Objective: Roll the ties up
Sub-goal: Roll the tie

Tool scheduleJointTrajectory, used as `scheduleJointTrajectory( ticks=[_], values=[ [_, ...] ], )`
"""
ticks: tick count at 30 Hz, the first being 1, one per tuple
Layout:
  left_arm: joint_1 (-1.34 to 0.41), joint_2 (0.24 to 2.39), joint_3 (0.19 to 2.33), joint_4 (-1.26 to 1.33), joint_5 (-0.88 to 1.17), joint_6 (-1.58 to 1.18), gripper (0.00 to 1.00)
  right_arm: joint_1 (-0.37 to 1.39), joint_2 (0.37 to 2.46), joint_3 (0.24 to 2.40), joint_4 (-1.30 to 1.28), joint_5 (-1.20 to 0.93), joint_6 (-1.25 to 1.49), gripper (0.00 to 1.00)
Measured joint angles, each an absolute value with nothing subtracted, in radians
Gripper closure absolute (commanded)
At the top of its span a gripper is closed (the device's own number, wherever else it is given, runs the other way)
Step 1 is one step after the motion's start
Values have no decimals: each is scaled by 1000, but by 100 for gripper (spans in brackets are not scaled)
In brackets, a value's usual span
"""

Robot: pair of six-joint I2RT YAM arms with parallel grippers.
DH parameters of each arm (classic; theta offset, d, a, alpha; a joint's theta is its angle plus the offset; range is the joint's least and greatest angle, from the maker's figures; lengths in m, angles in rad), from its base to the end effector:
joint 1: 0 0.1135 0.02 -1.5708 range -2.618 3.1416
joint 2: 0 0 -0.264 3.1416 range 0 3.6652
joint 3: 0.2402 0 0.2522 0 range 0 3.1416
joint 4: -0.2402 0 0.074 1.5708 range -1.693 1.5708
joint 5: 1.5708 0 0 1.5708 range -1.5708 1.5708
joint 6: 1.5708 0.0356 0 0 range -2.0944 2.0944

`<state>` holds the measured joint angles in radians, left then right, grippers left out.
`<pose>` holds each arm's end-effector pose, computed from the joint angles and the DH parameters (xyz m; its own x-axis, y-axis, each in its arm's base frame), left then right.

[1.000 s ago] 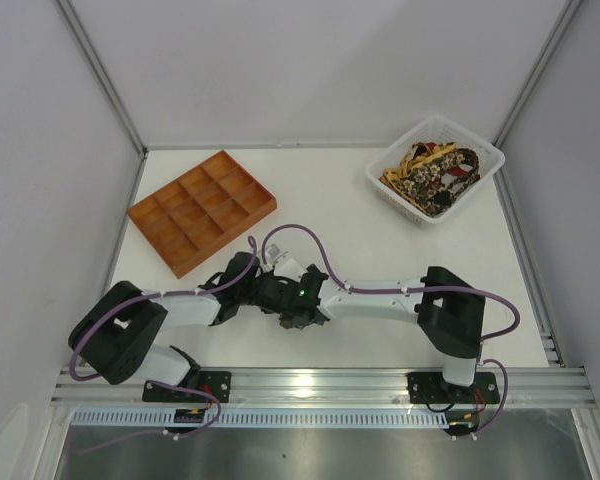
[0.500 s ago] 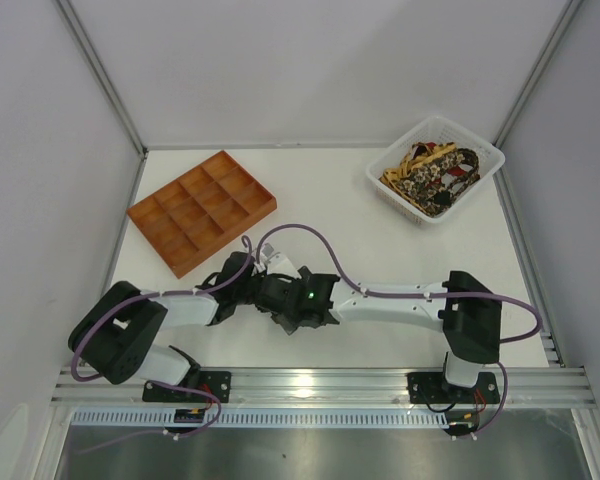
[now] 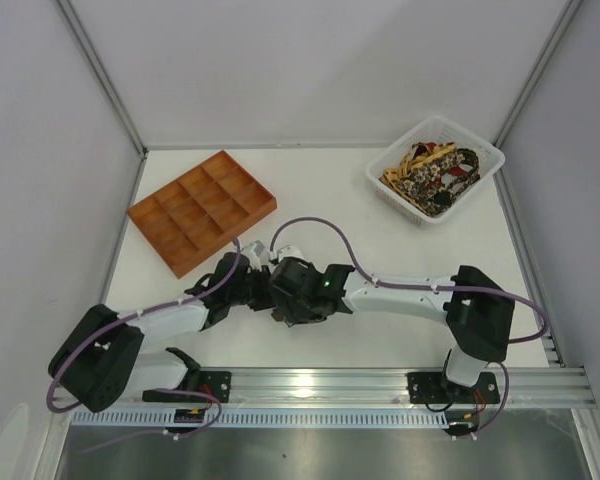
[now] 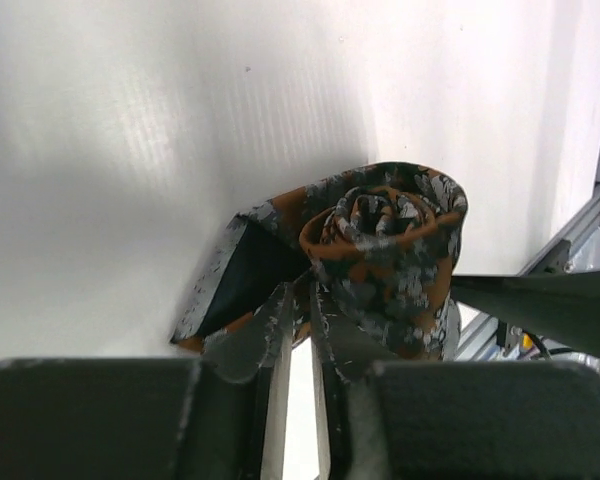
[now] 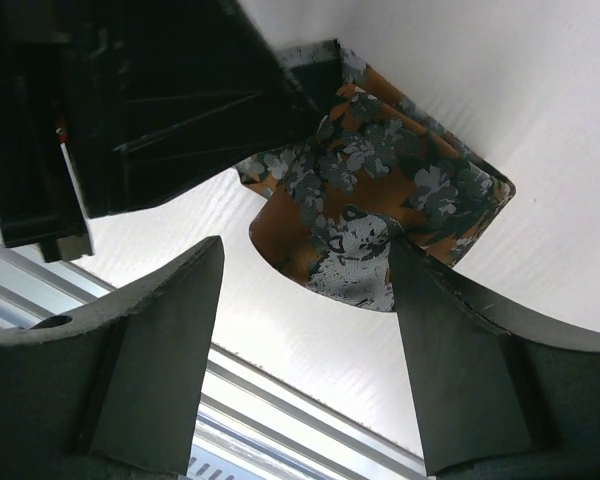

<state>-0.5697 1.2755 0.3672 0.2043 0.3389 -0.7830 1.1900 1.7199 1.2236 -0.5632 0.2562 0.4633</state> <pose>0.1815 -0.1303 0.1402 -0.8957 -0.2163 -0.3885 0.1274 0.7123 -0.6902 0.1408 0.3274 0.2161 -0.6707 -0.5122 -0.5365 -0.6173 0.7864 0.0210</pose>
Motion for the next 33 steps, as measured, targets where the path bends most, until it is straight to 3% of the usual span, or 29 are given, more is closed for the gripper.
scheduleJointTrajectory(
  ticks=[12, 19, 33],
  values=[
    [-539, 1100, 407, 24, 266, -739, 79, 1105, 1639, 1105, -376, 14, 482, 31],
    [-517, 1148, 454, 61, 325, -734, 87, 1039, 1619, 1034, -264, -107, 517, 33],
    [-517, 1251, 447, 225, 477, -764, 88, 976, 1590, 950, -139, -229, 551, 34]
  ],
)
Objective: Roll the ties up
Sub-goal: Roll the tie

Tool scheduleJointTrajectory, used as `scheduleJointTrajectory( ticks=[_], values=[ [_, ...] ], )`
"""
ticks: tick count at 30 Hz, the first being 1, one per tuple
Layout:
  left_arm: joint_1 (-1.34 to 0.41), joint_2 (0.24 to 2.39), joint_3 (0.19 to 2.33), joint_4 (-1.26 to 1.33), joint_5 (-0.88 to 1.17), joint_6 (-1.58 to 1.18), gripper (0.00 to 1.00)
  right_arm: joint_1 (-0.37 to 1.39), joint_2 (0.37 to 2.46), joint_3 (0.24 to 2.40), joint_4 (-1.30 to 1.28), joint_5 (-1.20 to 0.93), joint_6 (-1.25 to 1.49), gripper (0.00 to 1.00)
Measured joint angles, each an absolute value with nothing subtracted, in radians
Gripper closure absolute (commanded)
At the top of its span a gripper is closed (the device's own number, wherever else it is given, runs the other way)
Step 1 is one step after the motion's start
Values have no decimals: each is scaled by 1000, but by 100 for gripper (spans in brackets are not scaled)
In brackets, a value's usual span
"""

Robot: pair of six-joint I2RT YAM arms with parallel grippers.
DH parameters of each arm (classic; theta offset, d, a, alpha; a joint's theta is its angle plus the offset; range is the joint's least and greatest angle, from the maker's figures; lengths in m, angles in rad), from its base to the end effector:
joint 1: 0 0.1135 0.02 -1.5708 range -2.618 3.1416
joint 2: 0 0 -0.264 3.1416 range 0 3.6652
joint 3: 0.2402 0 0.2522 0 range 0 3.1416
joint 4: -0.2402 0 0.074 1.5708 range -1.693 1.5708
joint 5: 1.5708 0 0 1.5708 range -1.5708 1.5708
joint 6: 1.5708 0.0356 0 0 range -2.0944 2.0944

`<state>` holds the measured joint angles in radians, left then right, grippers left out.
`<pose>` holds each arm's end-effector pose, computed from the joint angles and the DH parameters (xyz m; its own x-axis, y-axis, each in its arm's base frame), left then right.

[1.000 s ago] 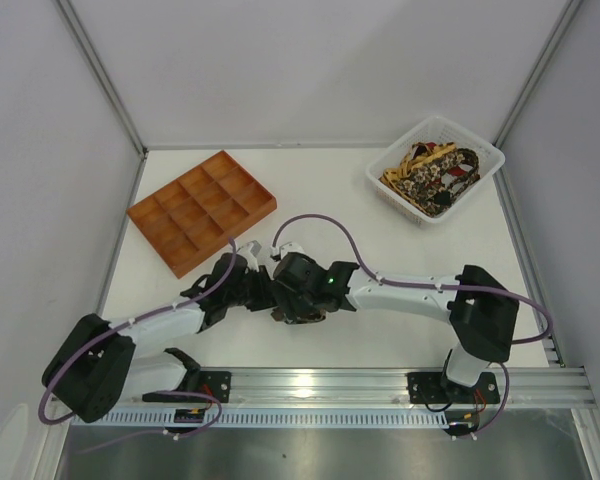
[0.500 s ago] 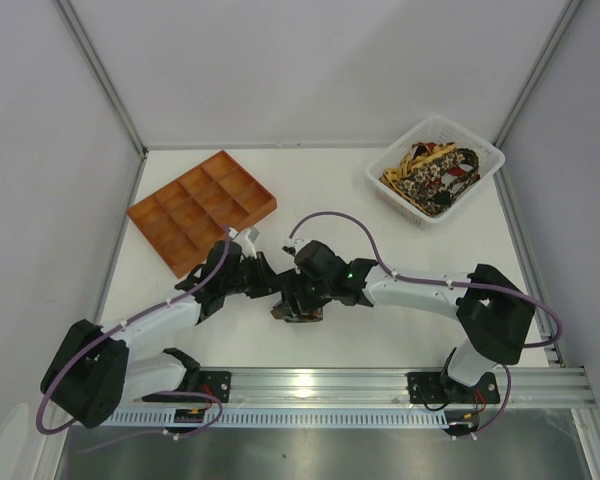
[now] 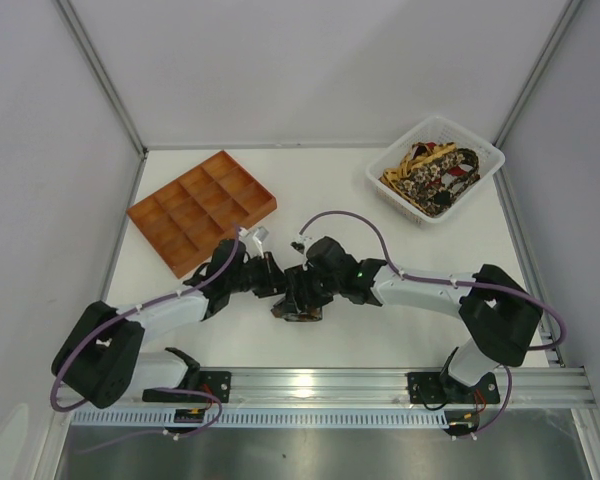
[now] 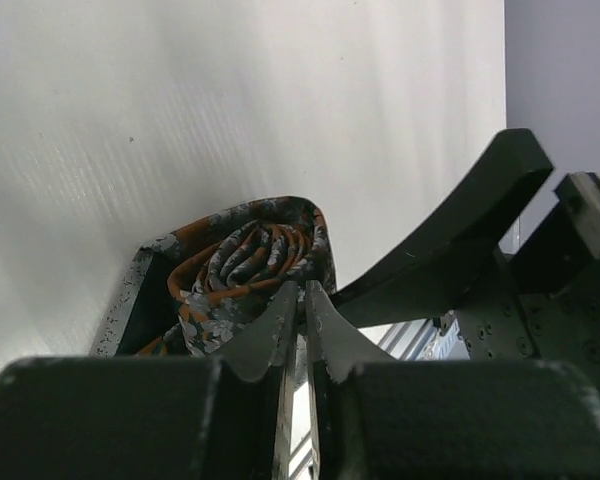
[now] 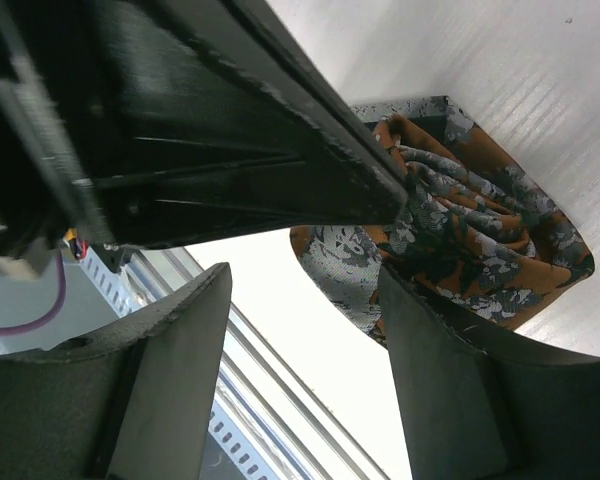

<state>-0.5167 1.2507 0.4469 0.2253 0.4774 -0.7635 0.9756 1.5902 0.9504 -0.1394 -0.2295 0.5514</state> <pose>0.1993 -0.1321 0.1716 -0.8781 -0.2074 -0.4312 0.2299 0.6074 -0.7604 0.1810 0.2817 0.2030 -0.8056 -0.2798 -0.5223 -0.5577 0.6557 0.5089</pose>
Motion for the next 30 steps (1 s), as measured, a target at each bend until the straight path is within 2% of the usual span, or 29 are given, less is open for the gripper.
scheduleJointTrajectory(
  ticks=[12, 20, 27, 30],
  values=[
    [-528, 1365, 447, 274, 505, -779, 89, 936, 1554, 929, -126, -265, 566, 34],
    [-528, 1365, 447, 256, 504, -760, 89, 808, 1460, 953, -209, -279, 564, 34],
    [-528, 1363, 447, 234, 503, -752, 88, 716, 1530, 1067, -307, -333, 500, 30],
    [-528, 1355, 449, 219, 501, -744, 88, 688, 1527, 1029, -316, -374, 526, 21]
  ],
)
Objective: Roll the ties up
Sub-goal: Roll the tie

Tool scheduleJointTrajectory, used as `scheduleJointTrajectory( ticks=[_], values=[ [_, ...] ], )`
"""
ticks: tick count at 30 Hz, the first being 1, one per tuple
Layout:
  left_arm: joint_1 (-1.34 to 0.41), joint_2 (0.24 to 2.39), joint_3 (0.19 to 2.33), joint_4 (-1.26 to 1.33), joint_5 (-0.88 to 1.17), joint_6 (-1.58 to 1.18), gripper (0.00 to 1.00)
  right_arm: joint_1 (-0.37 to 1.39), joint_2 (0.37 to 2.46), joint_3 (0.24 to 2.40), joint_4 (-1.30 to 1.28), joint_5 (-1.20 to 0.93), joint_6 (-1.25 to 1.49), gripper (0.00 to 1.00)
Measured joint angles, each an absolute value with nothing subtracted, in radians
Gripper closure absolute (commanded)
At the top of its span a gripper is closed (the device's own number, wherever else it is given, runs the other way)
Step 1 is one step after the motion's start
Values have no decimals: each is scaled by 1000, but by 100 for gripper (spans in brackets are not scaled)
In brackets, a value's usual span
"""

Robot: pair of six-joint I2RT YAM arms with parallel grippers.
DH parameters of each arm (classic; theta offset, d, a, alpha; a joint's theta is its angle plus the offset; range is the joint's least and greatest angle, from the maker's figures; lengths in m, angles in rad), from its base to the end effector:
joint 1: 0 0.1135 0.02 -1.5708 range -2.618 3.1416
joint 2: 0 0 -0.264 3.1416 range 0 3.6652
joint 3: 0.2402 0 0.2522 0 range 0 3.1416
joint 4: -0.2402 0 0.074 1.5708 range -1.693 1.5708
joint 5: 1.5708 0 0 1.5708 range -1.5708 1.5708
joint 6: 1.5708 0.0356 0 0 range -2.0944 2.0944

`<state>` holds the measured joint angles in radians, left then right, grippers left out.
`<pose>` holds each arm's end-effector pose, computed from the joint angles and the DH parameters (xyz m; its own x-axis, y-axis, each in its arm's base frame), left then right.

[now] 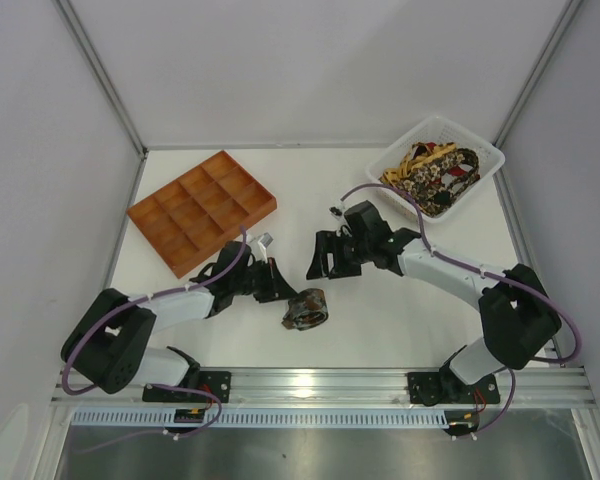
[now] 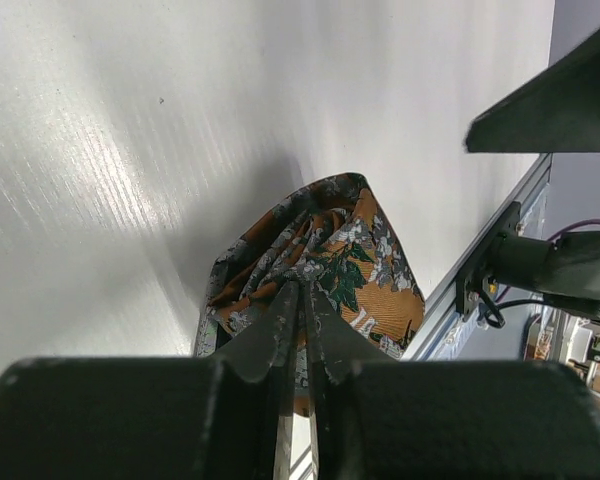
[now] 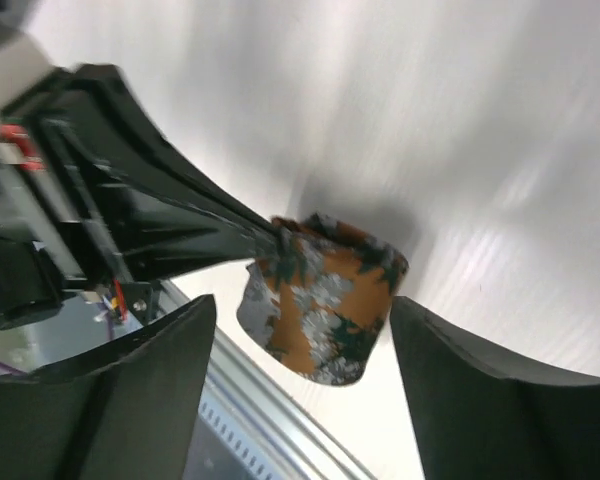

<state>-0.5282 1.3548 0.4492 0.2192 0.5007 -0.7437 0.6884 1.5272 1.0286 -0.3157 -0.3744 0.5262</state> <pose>0.2015 -0.1373 0.1490 -0.9193 -0.1512 -0.3633 0.1908 0.6361 -0.7476 0.2434 0.2171 0.2349 -0.8800 -0.1186 -0.4599 -0.3968 0.7157 0.5747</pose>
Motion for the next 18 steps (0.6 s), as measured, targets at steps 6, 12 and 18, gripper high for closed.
scheduleJointTrajectory(
  ticks=[6, 12, 18],
  values=[
    [-529, 1351, 453, 212, 501, -739, 88, 644, 1497, 864, -322, -462, 672, 0],
    [-532, 1351, 455, 211, 501, -739, 88, 645, 1401, 715, -253, -529, 797, 1],
    [-533, 1346, 455, 208, 500, -739, 88, 641, 1391, 631, -73, -549, 874, 0]
  ],
)
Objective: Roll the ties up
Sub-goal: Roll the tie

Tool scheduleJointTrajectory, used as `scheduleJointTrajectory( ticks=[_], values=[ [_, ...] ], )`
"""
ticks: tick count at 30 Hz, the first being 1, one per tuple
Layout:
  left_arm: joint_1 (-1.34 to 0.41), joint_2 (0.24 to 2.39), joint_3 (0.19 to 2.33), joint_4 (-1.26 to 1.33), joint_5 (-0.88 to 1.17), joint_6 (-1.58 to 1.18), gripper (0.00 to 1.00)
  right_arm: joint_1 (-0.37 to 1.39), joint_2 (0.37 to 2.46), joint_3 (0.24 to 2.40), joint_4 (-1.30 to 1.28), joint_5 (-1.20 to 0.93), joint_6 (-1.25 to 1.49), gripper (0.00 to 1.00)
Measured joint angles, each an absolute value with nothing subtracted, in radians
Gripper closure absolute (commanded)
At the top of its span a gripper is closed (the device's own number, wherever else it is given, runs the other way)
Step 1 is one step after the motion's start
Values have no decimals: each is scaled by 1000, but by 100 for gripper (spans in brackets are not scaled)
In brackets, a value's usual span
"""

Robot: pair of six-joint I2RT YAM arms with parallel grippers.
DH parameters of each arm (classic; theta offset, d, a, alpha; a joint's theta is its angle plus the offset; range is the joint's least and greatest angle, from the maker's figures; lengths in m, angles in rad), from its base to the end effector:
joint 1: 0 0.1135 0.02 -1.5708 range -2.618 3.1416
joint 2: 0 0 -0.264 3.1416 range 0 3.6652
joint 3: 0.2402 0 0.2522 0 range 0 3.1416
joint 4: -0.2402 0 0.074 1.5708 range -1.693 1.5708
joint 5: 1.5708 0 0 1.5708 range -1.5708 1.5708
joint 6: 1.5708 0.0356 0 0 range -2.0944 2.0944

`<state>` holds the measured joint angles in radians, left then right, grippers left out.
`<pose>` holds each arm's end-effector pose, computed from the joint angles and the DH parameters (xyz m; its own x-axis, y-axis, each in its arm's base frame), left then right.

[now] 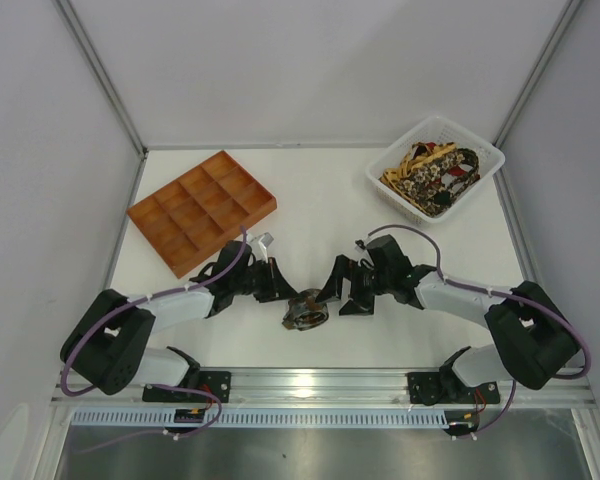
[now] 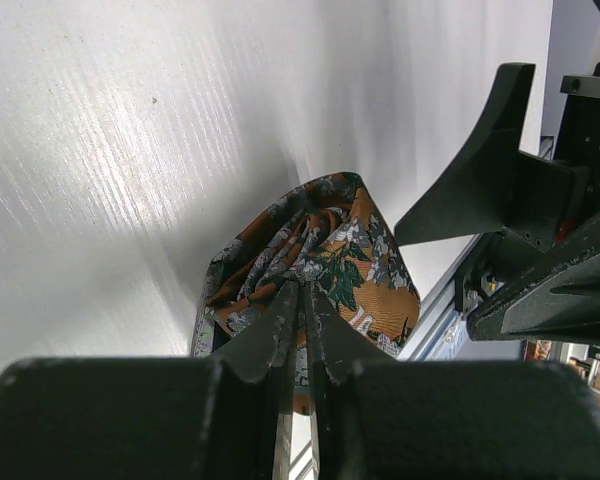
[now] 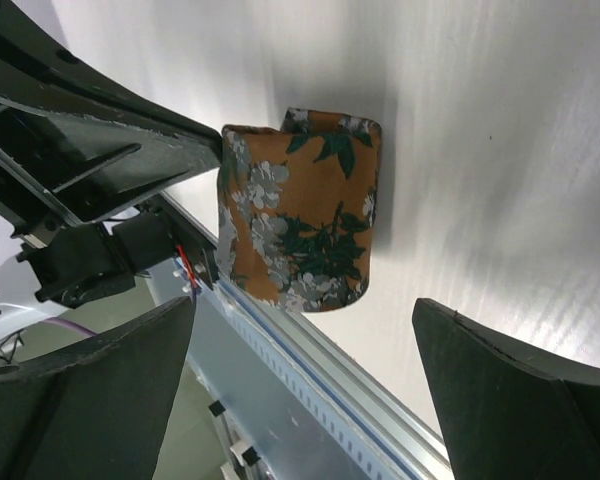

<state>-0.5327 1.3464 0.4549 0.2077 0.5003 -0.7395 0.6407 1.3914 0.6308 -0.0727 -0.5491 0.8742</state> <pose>0.2010 -0.1383 0.1515 -0.9182 -0.1451 -0.3685 0.1991 0.6351 -0.7463 0.1988 0.1714 0.1706 -0.9876 0.0797 -0.1351 -0.0525 0.6435 0.7636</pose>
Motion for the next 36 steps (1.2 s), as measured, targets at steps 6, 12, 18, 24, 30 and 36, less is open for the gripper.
scheduleJointTrajectory(
  ticks=[6, 12, 18, 24, 30, 36],
  values=[
    [-533, 1345, 455, 206, 500, -739, 88, 641, 1395, 555, 84, -548, 911, 0],
    [-533, 1336, 455, 203, 500, -740, 88, 714, 1403, 498, 196, -474, 946, 0],
    [-535, 1328, 455, 200, 498, -740, 88, 784, 1432, 463, 299, -381, 979, 0],
    [-535, 1327, 454, 200, 497, -740, 88, 804, 1452, 463, 356, -326, 979, 0],
    [-535, 1316, 445, 200, 496, -741, 88, 804, 1511, 466, 459, -341, 993, 1],
    [-535, 1311, 440, 200, 496, -741, 88, 802, 1541, 467, 510, -356, 995, 4]
  ],
)
